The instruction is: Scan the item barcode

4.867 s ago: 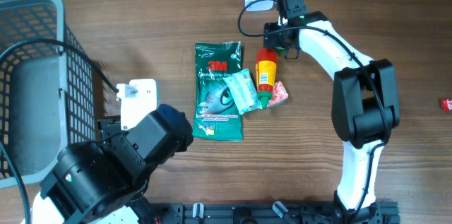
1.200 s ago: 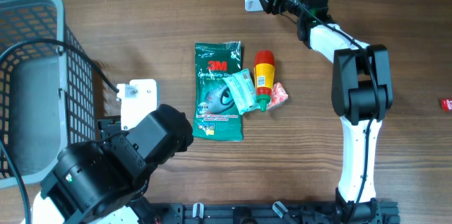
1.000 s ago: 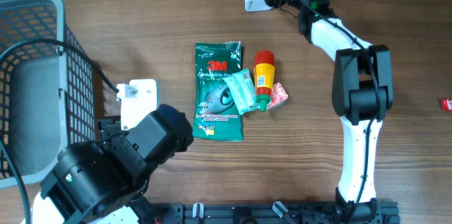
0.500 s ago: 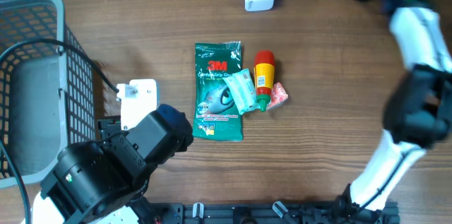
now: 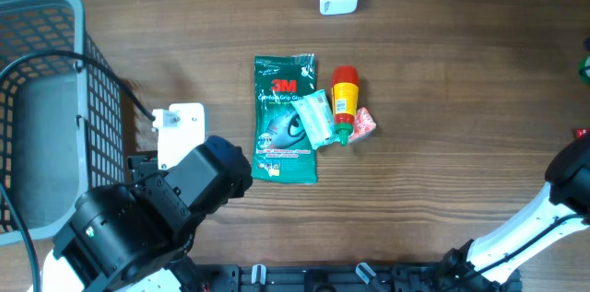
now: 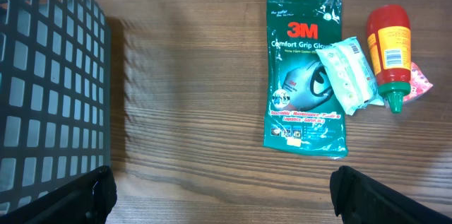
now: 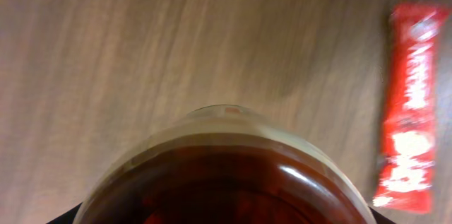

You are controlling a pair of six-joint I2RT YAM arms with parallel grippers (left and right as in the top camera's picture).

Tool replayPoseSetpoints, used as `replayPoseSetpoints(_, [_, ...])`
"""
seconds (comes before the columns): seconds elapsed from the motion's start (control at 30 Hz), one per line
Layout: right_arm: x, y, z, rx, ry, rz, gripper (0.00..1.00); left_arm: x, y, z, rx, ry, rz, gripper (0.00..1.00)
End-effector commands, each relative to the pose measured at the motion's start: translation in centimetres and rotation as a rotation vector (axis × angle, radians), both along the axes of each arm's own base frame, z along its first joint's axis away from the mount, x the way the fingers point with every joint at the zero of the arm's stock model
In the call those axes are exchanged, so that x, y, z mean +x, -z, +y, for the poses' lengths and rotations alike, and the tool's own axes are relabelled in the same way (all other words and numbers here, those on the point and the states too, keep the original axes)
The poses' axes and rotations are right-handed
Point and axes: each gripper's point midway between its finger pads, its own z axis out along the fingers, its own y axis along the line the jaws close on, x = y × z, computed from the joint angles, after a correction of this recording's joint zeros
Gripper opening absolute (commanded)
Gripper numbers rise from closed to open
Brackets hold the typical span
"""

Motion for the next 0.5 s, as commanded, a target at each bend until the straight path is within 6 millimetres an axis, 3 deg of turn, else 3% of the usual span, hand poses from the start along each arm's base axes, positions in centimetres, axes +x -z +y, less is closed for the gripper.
replayPoseSetpoints(0.0, [-2.2,1.5,-2.5,-0.115,0.006,0.167,0.56,0.1,-0.1,0.1,-0.005,-0.017,-0.011,1.00])
replayPoseSetpoints(0.13, [-4.3,5.2,-4.0,-0.120,0.057,0.289,0.64,0.1,-0.1,0.1,-0.005,-0.017,-0.011,1.00])
replayPoseSetpoints(0.27, [-4.4,8.5,-4.1,-0.044,0.046,0.281,0.67,0.1,-0.1,0.1,-0.005,-0.017,-0.011,1.00])
replayPoseSetpoints(0.37, [-4.3,8.6,-4.3,-0.031,0.065,0.251,0.67,0.1,-0.1,0.1,-0.005,-0.017,-0.012,1.00])
replayPoseSetpoints(0.47, [-4.0,7.6,-5.0,-0.047,0.073,0.228,0.79,0.1,-0.1,0.1,-0.005,-0.017,-0.011,1.00])
